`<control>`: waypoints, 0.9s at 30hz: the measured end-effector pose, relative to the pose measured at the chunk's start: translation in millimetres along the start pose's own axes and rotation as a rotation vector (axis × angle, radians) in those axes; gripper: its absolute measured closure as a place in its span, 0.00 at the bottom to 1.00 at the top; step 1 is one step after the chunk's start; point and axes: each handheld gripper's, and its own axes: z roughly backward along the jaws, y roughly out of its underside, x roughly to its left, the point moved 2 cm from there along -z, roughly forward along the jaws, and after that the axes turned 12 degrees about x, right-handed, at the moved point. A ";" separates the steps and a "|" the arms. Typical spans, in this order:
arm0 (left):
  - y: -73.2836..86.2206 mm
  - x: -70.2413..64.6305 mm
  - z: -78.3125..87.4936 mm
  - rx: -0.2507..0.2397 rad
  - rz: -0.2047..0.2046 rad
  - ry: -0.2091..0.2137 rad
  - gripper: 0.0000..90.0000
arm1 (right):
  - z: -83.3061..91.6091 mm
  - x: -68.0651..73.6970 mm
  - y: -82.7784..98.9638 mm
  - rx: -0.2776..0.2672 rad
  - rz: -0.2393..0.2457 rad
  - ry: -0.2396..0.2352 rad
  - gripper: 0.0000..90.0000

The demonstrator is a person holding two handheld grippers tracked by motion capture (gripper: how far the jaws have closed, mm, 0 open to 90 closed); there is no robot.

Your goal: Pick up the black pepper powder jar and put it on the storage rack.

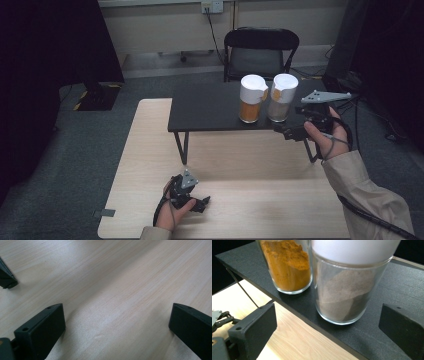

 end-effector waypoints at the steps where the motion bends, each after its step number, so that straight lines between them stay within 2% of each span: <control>1: 0.0 0.0 0.0 0.000 0.000 0.000 0.00 | 0.1 0.4 0.8 -0.001 0.002 -0.002 0.01; 19: 0.0 0.0 0.0 0.000 0.000 0.000 0.00 | -4.2 7.3 11.9 0.004 0.019 -0.023 0.01; 27: 0.1 0.0 0.0 0.000 0.000 0.000 0.00 | -6.2 12.3 20.3 -0.016 0.032 -0.027 0.00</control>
